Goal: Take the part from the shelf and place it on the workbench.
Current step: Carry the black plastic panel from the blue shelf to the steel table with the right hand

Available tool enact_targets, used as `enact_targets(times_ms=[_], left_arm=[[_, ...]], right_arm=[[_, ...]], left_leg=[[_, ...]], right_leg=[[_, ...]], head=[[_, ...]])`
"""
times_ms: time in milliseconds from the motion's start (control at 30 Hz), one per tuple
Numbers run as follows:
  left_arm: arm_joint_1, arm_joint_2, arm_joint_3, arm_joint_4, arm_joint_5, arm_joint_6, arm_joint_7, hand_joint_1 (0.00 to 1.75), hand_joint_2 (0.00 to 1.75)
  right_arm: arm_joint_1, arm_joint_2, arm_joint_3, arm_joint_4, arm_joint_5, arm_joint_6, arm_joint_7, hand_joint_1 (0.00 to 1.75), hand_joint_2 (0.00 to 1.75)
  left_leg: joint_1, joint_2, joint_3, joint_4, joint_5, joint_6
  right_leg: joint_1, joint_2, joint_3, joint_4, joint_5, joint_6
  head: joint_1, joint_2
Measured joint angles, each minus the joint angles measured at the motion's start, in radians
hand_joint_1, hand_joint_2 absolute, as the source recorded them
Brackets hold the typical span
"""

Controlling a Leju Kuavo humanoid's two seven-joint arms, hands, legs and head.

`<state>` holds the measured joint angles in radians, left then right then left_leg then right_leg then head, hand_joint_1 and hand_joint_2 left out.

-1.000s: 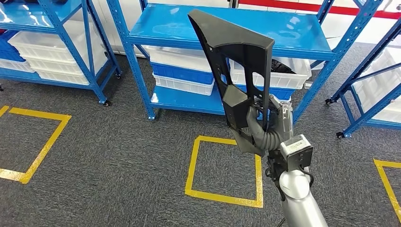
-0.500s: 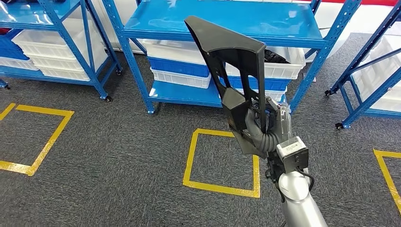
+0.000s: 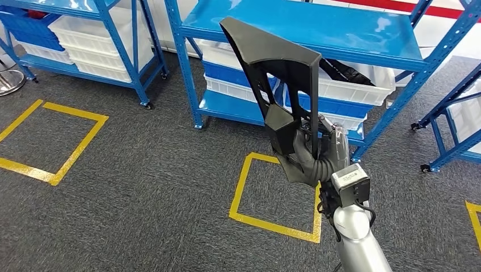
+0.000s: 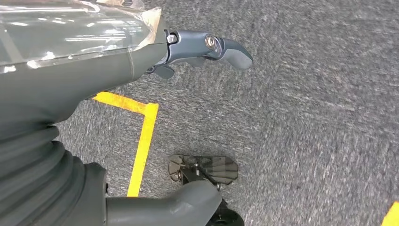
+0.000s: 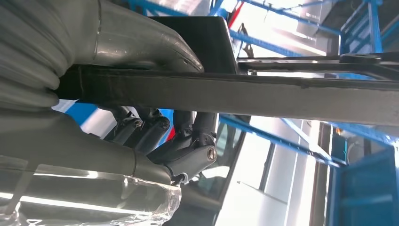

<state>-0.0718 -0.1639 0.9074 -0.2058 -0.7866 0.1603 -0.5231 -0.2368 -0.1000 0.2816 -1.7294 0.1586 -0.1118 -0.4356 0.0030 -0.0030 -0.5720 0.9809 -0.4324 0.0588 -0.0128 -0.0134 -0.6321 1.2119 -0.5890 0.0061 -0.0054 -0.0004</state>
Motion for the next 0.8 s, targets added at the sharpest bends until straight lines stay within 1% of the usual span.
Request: enact_targets(times_ms=[33, 67, 100, 133, 167, 200, 233, 267, 300, 333, 367, 400, 433, 467, 500, 533, 567, 600, 633, 667, 700, 733, 767, 800], left_arm=[[0.001, 0.0, 0.0, 0.0, -0.001, -0.004, -0.002, 0.0, 1.75], [0.002, 0.0, 0.0, 0.0, -0.002, -0.009, -0.004, 0.0, 1.75], [0.004, -0.001, 0.0, 0.0, -0.006, -0.015, -0.008, 0.0, 1.75], [0.004, -0.001, 0.0, 0.0, -0.009, -0.023, -0.012, 0.0, 1.75], [0.005, -0.002, 0.0, 0.001, -0.013, -0.029, -0.014, 0.0, 1.75], [0.004, -0.003, 0.0, 0.001, -0.017, -0.036, -0.016, 0.0, 1.75], [0.004, -0.003, -0.001, 0.001, -0.021, -0.043, -0.016, 0.0, 1.75], [0.004, -0.003, -0.001, 0.001, -0.025, -0.05, -0.016, 0.0, 1.75], [0.006, -0.002, -0.001, 0.001, -0.03, -0.057, -0.015, 0.0, 1.75], [0.008, -0.001, -0.002, 0.001, -0.034, -0.064, -0.015, 0.0, 1.75], [0.011, 0.0, -0.002, 0.001, -0.038, -0.069, -0.015, 0.0, 1.75], [0.013, 0.002, -0.003, 0.001, -0.044, -0.074, -0.015, 0.0, 1.75], [0.013, 0.004, -0.004, 0.001, -0.051, -0.078, -0.018, 0.0, 1.75], [0.012, 0.005, -0.006, 0.001, -0.057, -0.082, -0.022, 0.0, 1.75], [0.011, 0.007, -0.008, 0.001, -0.064, -0.084, -0.027, 0.0, 1.75], [0.011, 0.01, -0.01, 0.001, -0.068, -0.087, -0.032, 0.0, 1.75], [0.01, 0.013, -0.011, 0.001, -0.071, -0.09, -0.037, 0.0, 1.75], [0.011, 0.017, -0.011, 0.001, -0.072, -0.092, -0.041, 0.0, 1.75], [0.01, 0.021, -0.011, 0.0, -0.072, -0.095, -0.045, 0.0, 1.75], [0.008, 0.025, -0.012, 0.0, -0.074, -0.097, -0.049, 0.0, 1.75], [0.005, 0.028, -0.013, 0.0, -0.077, -0.1, -0.052, 0.0, 1.75], [0.001, 0.032, -0.016, 0.0, -0.081, -0.103, -0.056, 0.0, 1.75], [-0.003, 0.035, -0.02, -0.001, -0.086, -0.105, -0.058, 0.0, 1.75], [-0.006, 0.038, -0.025, -0.001, -0.091, -0.107, -0.06, 0.0, 1.75]], right_arm=[[0.006, -0.002, 0.0, 0.001, -0.002, 0.0, -0.003, 1.75, 1.75], [0.012, -0.004, 0.0, 0.001, -0.004, 0.0, -0.007, 1.75, 1.75], [0.017, -0.006, 0.001, 0.001, -0.006, -0.001, -0.011, 1.75, 1.75], [0.02, -0.007, 0.001, 0.001, -0.007, -0.002, -0.014, 1.75, 1.75], [0.021, -0.008, 0.002, 0.001, -0.008, -0.003, -0.017, 1.75, 1.75], [0.022, -0.008, 0.003, 0.0, -0.008, -0.004, -0.018, 1.75, 1.75], [0.025, -0.007, 0.004, -0.002, -0.008, -0.007, -0.019, 1.75, 1.75], [0.029, -0.006, 0.005, -0.004, -0.006, -0.009, -0.019, 1.75, 1.75], [0.034, -0.004, 0.006, -0.007, -0.004, -0.012, -0.019, 1.75, 1.75], [0.038, -0.002, 0.006, -0.01, 0.0, -0.014, -0.019, 1.75, 1.75], [0.042, 0.0, 0.007, -0.014, 0.004, -0.015, -0.018, 1.75, 1.75], [0.046, 0.003, 0.007, -0.02, 0.009, -0.017, -0.018, 1.75, 1.75], [0.052, 0.004, 0.007, -0.027, 0.013, -0.019, -0.018, 1.75, 1.75], [0.061, 0.005, 0.007, -0.034, 0.017, -0.022, -0.018, 1.75, 1.75], [0.073, 0.005, 0.006, -0.04, 0.019, -0.026, -0.022, 1.75, 1.75], [0.086, 0.004, 0.006, -0.046, 0.021, -0.03, -0.027, 1.75, 1.75], [0.101, 0.001, 0.005, -0.051, 0.022, -0.034, -0.035, 1.75, 1.75], [0.115, -0.001, 0.003, -0.056, 0.021, -0.035, -0.043, 1.75, 1.75], [0.128, -0.003, 0.002, -0.062, 0.021, -0.037, -0.051, 1.75, 1.75], [0.138, -0.005, 0.001, -0.069, 0.02, -0.038, -0.058, 1.75, 1.75], [0.146, -0.007, 0.0, -0.075, 0.019, -0.039, -0.063, 1.75, 1.75], [0.152, -0.008, -0.001, -0.082, 0.019, -0.04, -0.066, 1.75, 1.75], [0.158, -0.01, -0.001, -0.087, 0.019, -0.041, -0.069, 1.75, 1.75], [0.163, -0.01, -0.001, -0.092, 0.019, -0.042, -0.07, 1.75, 1.75]], left_leg=[[0.0, -0.01, -0.002, 0.001, 0.001, 0.0], [0.001, -0.02, -0.003, 0.001, 0.002, -0.001], [0.001, -0.03, -0.004, 0.003, 0.003, -0.003], [0.002, -0.041, -0.004, 0.007, 0.003, -0.006], [0.003, -0.05, -0.007, 0.013, 0.001, -0.011], [0.003, -0.059, -0.013, 0.023, -0.003, -0.017], [0.002, -0.067, -0.021, 0.031, -0.004, -0.024], [0.003, -0.074, -0.029, 0.038, -0.004, -0.032], [0.004, -0.081, -0.036, 0.041, -0.003, -0.04], [0.007, -0.086, -0.04, 0.042, -0.001, -0.045], [0.009, -0.078, -0.045, 0.049, -0.005, -0.05], [0.01, -0.062, -0.056, 0.07, -0.02, -0.055], [0.011, -0.043, -0.074, 0.11, -0.044, -0.059], [0.011, -0.023, -0.1, 0.167, -0.075, -0.064], [0.013, -0.013, -0.13, 0.231, -0.105, -0.068], [0.015, -0.008, -0.155, 0.284, -0.124, -0.07], [0.016, -0.005, -0.166, 0.307, -0.126, -0.071], [0.017, -0.002, -0.157, 0.294, -0.111, -0.07], [0.017, 0.003, -0.13, 0.245, -0.083, -0.068], [0.016, 0.018, -0.092, 0.176, -0.055, -0.063], [0.012, 0.033, -0.058, 0.115, -0.036, -0.059], [0.007, 0.044, -0.037, 0.072, -0.026, -0.054], [0.002, 0.049, -0.029, 0.052, -0.025, -0.049], [-0.004, 0.043, -0.03, 0.049, -0.026, -0.044]], right_leg=[[-0.003, 0.003, -0.023, 0.048, -0.012, 0.004], [-0.006, 0.005, -0.032, 0.064, -0.01, 0.012], [-0.01, 0.006, -0.021, 0.042, 0.009, 0.024], [-0.015, 0.009, 0.004, -0.013, 0.038, 0.038], [-0.021, 0.022, 0.035, -0.081, 0.065, 0.049], [-0.024, 0.037, 0.061, -0.138, 0.084, 0.052], [-0.025, 0.048, 0.076, -0.173, 0.093, 0.051], [-0.023, 0.056, 0.08, -0.186, 0.094, 0.045], [-0.018, 0.053, 0.08, -0.186, 0.095, 0.037], [-0.02, 0.045, 0.078, -0.186, 0.097, 0.03], [-0.021, 0.039, 0.077, -0.187, 0.1, 0.024], [-0.024, 0.032, 0.078, -0.188, 0.102, 0.017], [-0.025, 0.023, 0.078, -0.189, 0.103, 0.011], [-0.022, 0.014, 0.078, -0.189, 0.103, 0.006], [-0.019, 0.004, 0.078, -0.189, 0.103, 0.002], [-0.017, -0.006, 0.077, -0.189, 0.103, 0.001], [-0.015, -0.017, 0.077, -0.189, 0.102, 0.0], [-0.014, -0.026, 0.077, -0.189, 0.102, 0.0], [-0.013, -0.034, 0.077, -0.189, 0.102, 0.0], [-0.013, -0.04, 0.078, -0.189, 0.102, 0.0], [-0.01, -0.046, 0.077, -0.189, 0.101, 0.002], [-0.007, -0.052, 0.077, -0.189, 0.101, 0.003], [-0.005, -0.058, 0.077, -0.19, 0.1, 0.007], [-0.004, -0.065, 0.077, -0.192, 0.101, 0.011]], head=[[0.0, 0.0], [0.0, 0.0], [0.0, 0.0], [0.0, 0.0], [0.001, 0.0], [0.001, 0.0], [0.0, 0.0], [0.0, 0.0], [0.0, 0.0], [0.0, 0.0], [-0.001, 0.0], [-0.005, 0.0], [-0.008, 0.0], [-0.012, 0.0], [-0.015, 0.0], [-0.015, 0.0], [-0.015, 0.0], [-0.015, 0.0], [-0.015, 0.0], [-0.016, 0.0], [-0.015, 0.0], [-0.015, 0.0], [-0.014, 0.0], [-0.014, 0.0]])
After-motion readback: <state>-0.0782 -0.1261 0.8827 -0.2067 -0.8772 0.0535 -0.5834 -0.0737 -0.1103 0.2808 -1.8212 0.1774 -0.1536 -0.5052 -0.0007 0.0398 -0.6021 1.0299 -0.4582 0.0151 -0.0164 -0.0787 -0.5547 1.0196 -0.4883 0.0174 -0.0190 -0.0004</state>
